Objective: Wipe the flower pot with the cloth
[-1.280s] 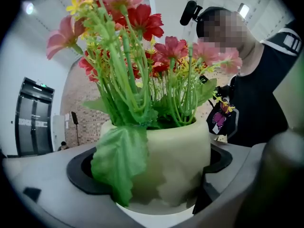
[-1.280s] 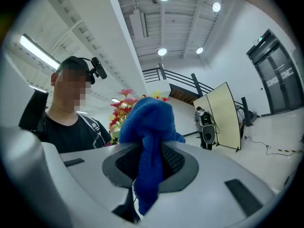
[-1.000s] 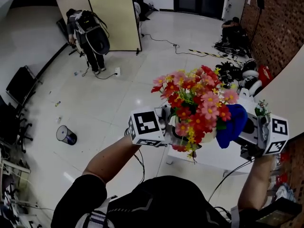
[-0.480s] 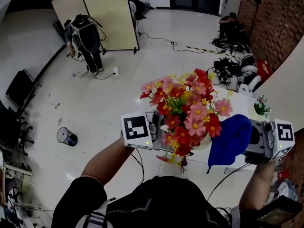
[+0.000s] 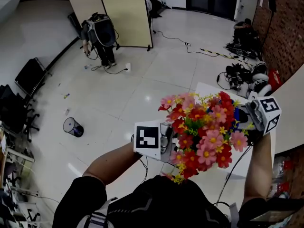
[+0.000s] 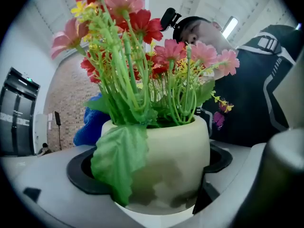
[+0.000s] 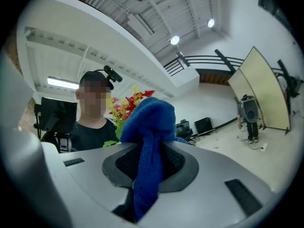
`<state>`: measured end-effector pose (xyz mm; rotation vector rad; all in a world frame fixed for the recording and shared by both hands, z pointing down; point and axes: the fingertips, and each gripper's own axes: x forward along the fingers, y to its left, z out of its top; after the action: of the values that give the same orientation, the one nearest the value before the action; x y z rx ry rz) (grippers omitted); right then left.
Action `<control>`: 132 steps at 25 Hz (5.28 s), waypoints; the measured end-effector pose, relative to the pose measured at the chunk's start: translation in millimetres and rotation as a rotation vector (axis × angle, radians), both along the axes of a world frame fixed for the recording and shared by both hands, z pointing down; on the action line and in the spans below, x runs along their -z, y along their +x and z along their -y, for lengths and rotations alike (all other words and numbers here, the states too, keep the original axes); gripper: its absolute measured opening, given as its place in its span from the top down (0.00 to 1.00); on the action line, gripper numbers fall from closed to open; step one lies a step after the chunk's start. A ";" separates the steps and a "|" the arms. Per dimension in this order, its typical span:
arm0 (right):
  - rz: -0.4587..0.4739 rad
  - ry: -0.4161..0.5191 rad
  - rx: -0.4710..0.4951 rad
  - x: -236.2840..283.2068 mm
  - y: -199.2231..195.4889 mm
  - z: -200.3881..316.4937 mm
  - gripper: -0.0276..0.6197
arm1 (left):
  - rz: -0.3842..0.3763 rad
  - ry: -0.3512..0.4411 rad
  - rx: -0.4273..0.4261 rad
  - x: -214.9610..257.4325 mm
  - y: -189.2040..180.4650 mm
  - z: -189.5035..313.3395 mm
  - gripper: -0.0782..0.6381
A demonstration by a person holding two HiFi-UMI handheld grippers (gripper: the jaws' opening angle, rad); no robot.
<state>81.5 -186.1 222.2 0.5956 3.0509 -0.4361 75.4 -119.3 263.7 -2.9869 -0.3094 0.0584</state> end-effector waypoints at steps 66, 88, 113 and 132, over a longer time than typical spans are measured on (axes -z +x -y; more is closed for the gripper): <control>0.380 0.051 -0.838 -16.9 89.9 11.8 0.86 | -0.099 -0.093 0.270 58.8 6.3 80.3 0.10; 0.307 0.292 -0.970 -1.3 55.3 -4.6 0.86 | 0.009 -0.127 0.317 61.2 59.6 116.4 0.10; 0.371 0.236 -0.995 5.8 56.0 10.3 0.86 | -0.008 -0.147 0.349 61.9 51.2 119.7 0.10; 0.359 0.105 -0.989 -30.4 44.4 40.9 0.86 | -0.051 -0.089 0.302 84.1 66.8 97.4 0.10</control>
<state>125.9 -227.0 252.6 -0.7475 2.5824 -0.1057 142.2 -216.7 179.7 -3.0764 0.1548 0.1193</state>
